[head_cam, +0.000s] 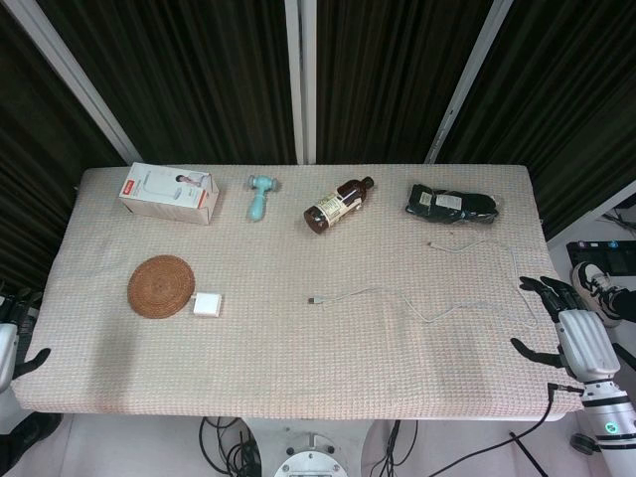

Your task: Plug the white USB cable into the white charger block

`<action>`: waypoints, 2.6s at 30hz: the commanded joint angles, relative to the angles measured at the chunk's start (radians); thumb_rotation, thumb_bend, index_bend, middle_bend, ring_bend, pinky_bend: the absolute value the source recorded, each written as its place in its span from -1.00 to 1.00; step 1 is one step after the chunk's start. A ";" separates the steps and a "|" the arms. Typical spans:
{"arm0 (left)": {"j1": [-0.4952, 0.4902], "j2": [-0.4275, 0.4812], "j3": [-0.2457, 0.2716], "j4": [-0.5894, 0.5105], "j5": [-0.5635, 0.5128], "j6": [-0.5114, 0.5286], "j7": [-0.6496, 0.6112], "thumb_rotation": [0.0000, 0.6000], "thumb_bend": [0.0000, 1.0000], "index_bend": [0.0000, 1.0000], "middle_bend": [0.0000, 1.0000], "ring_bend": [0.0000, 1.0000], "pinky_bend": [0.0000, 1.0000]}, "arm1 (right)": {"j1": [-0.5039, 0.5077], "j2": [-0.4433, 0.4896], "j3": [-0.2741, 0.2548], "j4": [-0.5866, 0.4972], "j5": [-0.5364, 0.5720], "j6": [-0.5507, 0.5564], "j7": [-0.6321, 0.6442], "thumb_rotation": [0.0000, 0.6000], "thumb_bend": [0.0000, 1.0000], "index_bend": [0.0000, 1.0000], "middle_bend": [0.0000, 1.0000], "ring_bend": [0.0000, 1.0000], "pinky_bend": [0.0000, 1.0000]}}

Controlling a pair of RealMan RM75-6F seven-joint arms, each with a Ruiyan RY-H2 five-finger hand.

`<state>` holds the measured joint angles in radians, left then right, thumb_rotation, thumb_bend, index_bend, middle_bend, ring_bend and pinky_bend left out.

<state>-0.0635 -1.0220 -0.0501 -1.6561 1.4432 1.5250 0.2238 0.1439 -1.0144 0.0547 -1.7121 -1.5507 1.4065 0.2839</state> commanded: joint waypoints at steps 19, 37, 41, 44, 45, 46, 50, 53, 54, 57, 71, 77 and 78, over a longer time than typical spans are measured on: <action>0.003 -0.018 0.002 -0.031 0.034 0.020 0.020 1.00 -0.76 -0.59 -0.68 -1.00 -1.00 | 0.320 0.008 0.120 -0.198 0.079 -0.381 -0.285 1.00 -0.69 -0.70 -0.47 -0.79 -0.80; 0.017 -0.052 0.014 -0.006 0.049 0.028 -0.006 1.00 -0.76 -0.59 -0.68 -1.00 -1.00 | 0.822 -0.508 0.163 0.031 0.804 -0.618 -0.842 1.00 -0.50 -0.54 -0.36 -0.76 -0.79; 0.023 -0.057 0.014 0.003 0.048 0.034 -0.017 1.00 -0.76 -0.59 -0.68 -1.00 -1.00 | 0.857 -0.570 0.151 0.096 0.847 -0.619 -0.839 1.00 -0.51 -0.55 -0.37 -0.76 -0.79; 0.024 -0.059 0.014 0.006 0.049 0.035 -0.021 1.00 -0.76 -0.59 -0.68 -1.00 -1.00 | 0.873 -0.605 0.145 0.141 0.859 -0.622 -0.827 1.00 -0.51 -0.55 -0.37 -0.76 -0.79; 0.024 -0.059 0.013 0.006 0.049 0.035 -0.021 1.00 -0.76 -0.59 -0.68 -1.00 -1.00 | 0.877 -0.613 0.144 0.152 0.863 -0.625 -0.823 1.00 -0.51 -0.55 -0.37 -0.76 -0.79; 0.024 -0.060 0.013 0.006 0.050 0.035 -0.022 1.00 -0.76 -0.59 -0.68 -1.00 -1.00 | 0.882 -0.620 0.142 0.162 0.866 -0.628 -0.821 1.00 -0.51 -0.55 -0.37 -0.76 -0.79; 0.026 -0.061 0.013 0.003 0.053 0.039 -0.022 1.00 -0.76 -0.59 -0.68 -1.00 -1.00 | 0.894 -0.647 0.130 0.198 0.860 -0.625 -0.814 1.00 -0.51 -0.56 -0.37 -0.76 -0.80; 0.026 -0.063 0.012 0.002 0.054 0.039 -0.021 1.00 -0.76 -0.59 -0.68 -1.00 -1.00 | 0.898 -0.655 0.120 0.210 0.859 -0.630 -0.805 1.00 -0.51 -0.56 -0.37 -0.76 -0.80; 0.026 -0.063 0.012 0.002 0.054 0.039 -0.020 1.00 -0.76 -0.59 -0.68 -1.00 -1.00 | 0.898 -0.654 0.117 0.211 0.858 -0.631 -0.803 1.00 -0.51 -0.56 -0.38 -0.76 -0.80; 0.027 -0.064 0.011 0.002 0.054 0.039 -0.019 1.00 -0.76 -0.59 -0.68 -1.00 -1.00 | 0.894 -0.649 0.109 0.205 0.844 -0.632 -0.788 1.00 -0.51 -0.56 -0.38 -0.76 -0.79; 0.026 -0.075 0.009 0.008 0.058 0.039 -0.022 1.00 -0.76 -0.59 -0.68 -1.00 -1.00 | 0.806 -0.513 -0.012 0.005 0.666 -0.580 -0.750 1.00 -0.51 -0.56 -0.38 -0.76 -0.79; 0.027 -0.075 0.008 0.008 0.063 0.042 -0.023 1.00 -0.76 -0.59 -0.68 -1.00 -1.00 | 0.772 -0.476 -0.015 -0.008 0.562 -0.496 -0.757 1.00 -0.48 -0.51 -0.35 -0.76 -0.80; 0.026 -0.075 0.008 0.007 0.064 0.043 -0.022 1.00 -0.76 -0.59 -0.68 -1.00 -1.00 | 0.773 -0.476 -0.014 0.001 0.547 -0.490 -0.767 1.00 -0.47 -0.44 -0.34 -0.76 -0.80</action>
<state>-0.0368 -1.0968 -0.0419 -1.6485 1.5069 1.5673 0.2011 0.9238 -1.4997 0.0419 -1.7181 -0.9792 0.9001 -0.4705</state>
